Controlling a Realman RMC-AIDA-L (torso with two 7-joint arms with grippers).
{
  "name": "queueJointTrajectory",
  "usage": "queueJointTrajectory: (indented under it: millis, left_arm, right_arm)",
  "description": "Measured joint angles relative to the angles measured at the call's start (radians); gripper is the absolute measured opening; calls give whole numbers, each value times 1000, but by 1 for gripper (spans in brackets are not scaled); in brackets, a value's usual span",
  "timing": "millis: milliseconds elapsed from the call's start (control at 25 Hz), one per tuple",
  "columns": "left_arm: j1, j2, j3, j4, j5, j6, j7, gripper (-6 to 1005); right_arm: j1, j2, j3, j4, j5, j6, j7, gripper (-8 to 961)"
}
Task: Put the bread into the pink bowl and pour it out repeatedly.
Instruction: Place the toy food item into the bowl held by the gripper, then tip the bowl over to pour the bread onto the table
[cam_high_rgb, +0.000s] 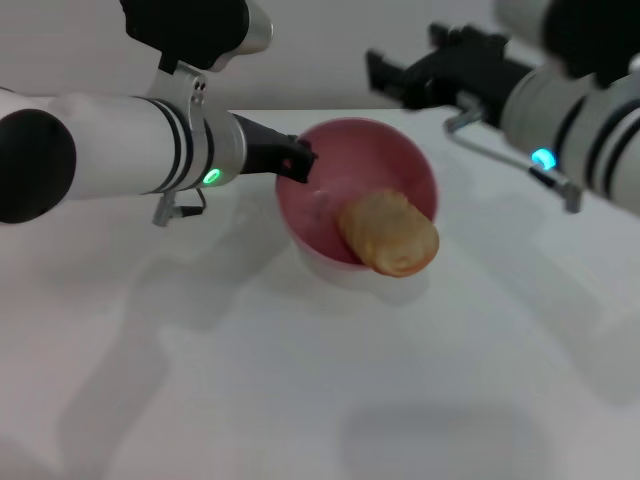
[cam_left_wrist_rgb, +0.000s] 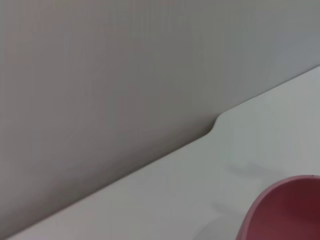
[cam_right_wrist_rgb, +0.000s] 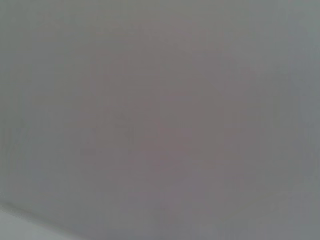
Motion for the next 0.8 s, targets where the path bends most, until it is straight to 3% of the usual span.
queueJointTrajectory:
  millis: [200,440,800]
  left_arm:
    - [-1,0,-5,-14,102,42,155,49]
    - [-24,-3,20,32,320,-48,225,49]
    - [-51,-15,246,154,740,-202,166,49]
  right_arm:
    - [-97,3,120,-67,-2,-43,-1,750]
    - [-196,3,259,-67,-8,-21,-14,750]
    - [-221,-3,327,73,41,-6,-22,750]
